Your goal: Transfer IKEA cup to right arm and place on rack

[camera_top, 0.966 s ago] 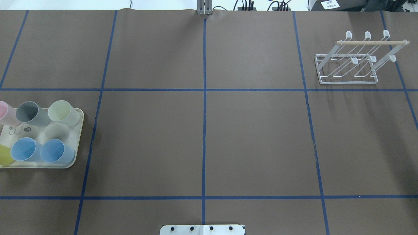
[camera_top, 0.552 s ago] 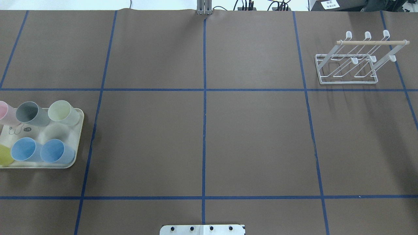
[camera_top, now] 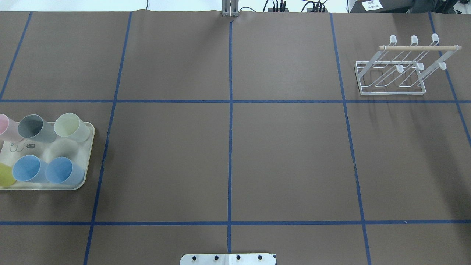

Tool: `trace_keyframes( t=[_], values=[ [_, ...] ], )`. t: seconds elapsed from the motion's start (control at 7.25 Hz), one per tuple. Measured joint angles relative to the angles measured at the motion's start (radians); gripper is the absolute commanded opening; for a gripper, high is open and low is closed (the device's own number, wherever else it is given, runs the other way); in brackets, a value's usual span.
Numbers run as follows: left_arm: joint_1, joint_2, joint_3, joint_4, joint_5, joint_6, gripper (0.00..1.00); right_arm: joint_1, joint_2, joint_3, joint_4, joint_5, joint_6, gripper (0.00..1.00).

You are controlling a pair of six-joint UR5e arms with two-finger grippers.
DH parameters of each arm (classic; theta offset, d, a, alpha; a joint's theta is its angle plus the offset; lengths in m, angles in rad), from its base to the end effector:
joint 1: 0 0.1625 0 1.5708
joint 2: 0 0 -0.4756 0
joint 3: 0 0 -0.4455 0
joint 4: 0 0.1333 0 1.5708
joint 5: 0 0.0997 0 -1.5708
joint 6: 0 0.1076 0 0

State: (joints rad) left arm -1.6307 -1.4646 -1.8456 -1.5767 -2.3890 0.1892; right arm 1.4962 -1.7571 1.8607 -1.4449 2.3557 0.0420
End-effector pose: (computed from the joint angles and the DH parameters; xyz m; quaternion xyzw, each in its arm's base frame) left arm -0.0846 -0.4956 0.6158 0.1286 0.3833 0.0936 0.9098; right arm 0.0221 -0.4724 0.6352 0.0835 -0.3855 -0.0587 0.9171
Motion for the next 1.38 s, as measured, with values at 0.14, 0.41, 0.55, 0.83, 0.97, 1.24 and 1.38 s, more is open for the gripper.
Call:
trace_keyframes(
  t=[0.14,0.41,0.55,0.83,0.97,1.24,1.38],
  values=[
    [0.000,-0.019,0.008,-0.023,-0.002,-0.090,1.00,-0.001,0.002,0.001,0.023,0.001,0.001,1.00],
    [0.002,-0.036,0.021,-0.087,-0.002,-0.178,1.00,-0.011,0.025,0.006,0.040,0.025,0.018,1.00],
    [0.013,-0.037,0.031,-0.114,-0.001,-0.188,1.00,-0.028,0.051,0.018,0.042,0.041,0.071,1.00],
    [0.085,-0.051,0.061,-0.133,0.004,-0.193,1.00,-0.091,0.104,0.063,0.044,0.049,0.214,1.00],
    [0.106,-0.056,0.090,-0.154,0.006,-0.204,1.00,-0.126,0.137,0.082,0.048,0.044,0.276,1.00],
    [0.165,-0.058,0.204,-0.305,0.014,-0.314,1.00,-0.218,0.210,0.094,0.053,-0.014,0.337,1.00],
    [0.206,-0.058,0.264,-0.396,0.034,-0.385,1.00,-0.258,0.236,0.095,0.054,-0.043,0.362,1.00]
  ],
)
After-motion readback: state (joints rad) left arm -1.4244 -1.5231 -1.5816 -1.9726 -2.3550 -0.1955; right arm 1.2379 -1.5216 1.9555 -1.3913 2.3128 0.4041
